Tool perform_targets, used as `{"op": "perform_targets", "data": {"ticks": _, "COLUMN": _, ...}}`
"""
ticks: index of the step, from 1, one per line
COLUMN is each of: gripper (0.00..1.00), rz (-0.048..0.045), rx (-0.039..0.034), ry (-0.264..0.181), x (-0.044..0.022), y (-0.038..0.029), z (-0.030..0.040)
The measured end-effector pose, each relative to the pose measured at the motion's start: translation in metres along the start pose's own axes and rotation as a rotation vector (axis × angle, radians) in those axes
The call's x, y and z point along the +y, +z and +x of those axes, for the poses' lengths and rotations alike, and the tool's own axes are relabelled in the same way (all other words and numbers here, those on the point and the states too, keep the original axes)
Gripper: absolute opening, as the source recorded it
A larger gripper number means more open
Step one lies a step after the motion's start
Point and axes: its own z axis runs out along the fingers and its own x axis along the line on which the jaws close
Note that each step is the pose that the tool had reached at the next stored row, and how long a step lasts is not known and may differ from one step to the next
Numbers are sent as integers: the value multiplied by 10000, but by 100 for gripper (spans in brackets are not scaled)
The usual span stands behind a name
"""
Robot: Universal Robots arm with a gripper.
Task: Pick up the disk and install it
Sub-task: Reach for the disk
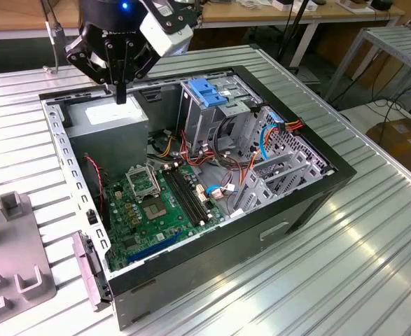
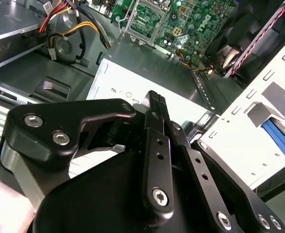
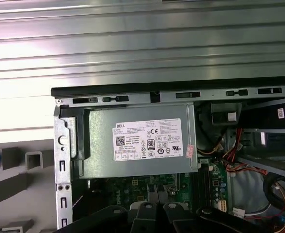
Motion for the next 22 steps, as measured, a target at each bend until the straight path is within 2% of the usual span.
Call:
{"op": "perform_targets", "data": {"ticks": 15, "gripper": 10, "rz": 0, "rx": 0, "ry": 0, "x": -12, "y": -4, "z": 158}}
{"op": "perform_targets", "data": {"ticks": 22, "gripper": 10, "rz": 1, "rx": 1, "ry": 0, "x": -20, "y": -8, "z": 271}}
